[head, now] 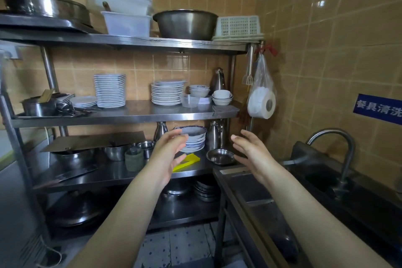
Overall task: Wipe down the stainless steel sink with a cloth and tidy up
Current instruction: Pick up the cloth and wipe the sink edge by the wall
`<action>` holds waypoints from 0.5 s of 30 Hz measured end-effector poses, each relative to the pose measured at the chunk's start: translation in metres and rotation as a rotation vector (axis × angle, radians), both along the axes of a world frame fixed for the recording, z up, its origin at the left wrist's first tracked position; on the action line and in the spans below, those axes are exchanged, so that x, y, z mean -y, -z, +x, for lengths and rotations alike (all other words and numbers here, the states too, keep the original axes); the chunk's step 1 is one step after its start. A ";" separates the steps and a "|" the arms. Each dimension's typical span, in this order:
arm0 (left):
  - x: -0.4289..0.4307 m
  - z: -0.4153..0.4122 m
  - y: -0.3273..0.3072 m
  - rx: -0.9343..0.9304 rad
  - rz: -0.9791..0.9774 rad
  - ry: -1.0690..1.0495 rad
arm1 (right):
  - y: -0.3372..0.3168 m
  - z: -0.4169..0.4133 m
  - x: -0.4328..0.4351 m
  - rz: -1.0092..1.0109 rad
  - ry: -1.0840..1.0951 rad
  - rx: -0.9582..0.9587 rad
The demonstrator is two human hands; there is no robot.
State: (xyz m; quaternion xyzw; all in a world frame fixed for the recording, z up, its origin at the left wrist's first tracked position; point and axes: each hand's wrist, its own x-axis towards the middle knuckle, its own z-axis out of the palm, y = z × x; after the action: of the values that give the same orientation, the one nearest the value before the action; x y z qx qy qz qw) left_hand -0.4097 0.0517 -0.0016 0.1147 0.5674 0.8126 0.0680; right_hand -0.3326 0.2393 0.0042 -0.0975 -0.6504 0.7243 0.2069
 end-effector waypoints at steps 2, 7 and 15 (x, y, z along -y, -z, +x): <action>-0.015 -0.028 0.001 0.005 0.009 -0.007 | -0.002 -0.028 -0.012 0.003 0.006 0.001; -0.052 -0.094 -0.002 0.021 0.004 -0.011 | -0.004 -0.096 -0.043 0.002 -0.014 0.015; -0.078 -0.171 0.002 0.033 0.018 -0.004 | 0.000 -0.180 -0.065 -0.004 -0.012 0.061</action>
State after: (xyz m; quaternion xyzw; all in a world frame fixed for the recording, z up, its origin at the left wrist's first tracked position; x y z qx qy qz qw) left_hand -0.5807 0.1301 -0.0033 0.1005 0.5590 0.8197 0.0746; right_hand -0.5122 0.3044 0.0044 -0.1159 -0.6556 0.7235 0.1826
